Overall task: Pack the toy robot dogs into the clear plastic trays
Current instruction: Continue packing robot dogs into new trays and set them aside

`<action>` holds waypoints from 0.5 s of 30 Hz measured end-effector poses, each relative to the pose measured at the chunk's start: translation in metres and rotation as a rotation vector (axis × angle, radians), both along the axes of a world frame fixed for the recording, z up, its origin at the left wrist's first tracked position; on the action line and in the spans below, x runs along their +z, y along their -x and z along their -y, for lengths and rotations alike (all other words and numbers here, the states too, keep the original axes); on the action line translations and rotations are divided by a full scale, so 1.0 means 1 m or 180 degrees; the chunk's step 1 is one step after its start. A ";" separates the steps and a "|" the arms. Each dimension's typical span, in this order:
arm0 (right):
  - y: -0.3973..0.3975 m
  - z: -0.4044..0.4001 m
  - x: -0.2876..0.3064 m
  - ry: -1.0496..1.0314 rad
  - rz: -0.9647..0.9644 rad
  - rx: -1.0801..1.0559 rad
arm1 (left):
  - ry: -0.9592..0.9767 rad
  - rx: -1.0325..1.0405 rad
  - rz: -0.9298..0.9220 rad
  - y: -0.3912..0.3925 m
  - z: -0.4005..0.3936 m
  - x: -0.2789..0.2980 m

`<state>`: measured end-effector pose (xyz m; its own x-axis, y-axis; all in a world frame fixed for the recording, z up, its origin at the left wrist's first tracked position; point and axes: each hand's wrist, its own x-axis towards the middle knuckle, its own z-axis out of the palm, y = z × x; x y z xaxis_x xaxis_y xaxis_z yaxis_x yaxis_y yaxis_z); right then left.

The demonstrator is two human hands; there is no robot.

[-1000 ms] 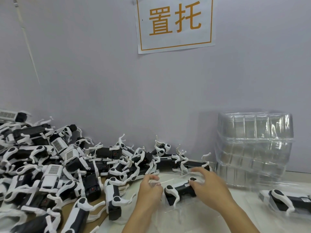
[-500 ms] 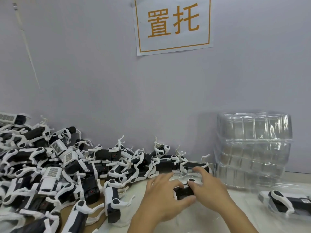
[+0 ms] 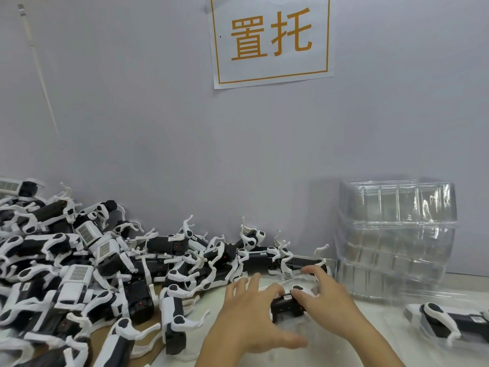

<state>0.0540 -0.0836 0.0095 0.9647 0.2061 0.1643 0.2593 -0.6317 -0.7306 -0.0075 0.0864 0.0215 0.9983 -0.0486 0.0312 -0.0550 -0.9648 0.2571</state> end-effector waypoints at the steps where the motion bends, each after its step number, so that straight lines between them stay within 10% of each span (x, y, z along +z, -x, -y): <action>1: 0.000 0.000 -0.001 -0.0005 0.0018 0.0006 | 0.0023 0.0025 0.0018 0.001 0.000 0.000; 15: -0.017 0.031 0.010 -0.2697 -0.0446 -0.0807 | -0.0090 -0.0072 0.1145 0.011 -0.018 0.037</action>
<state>0.0705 -0.1144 0.0195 0.9874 -0.1528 0.0417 0.0586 0.1081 -0.9924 -0.0181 0.1043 0.0585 0.9224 -0.0764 0.3786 -0.1585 -0.9688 0.1905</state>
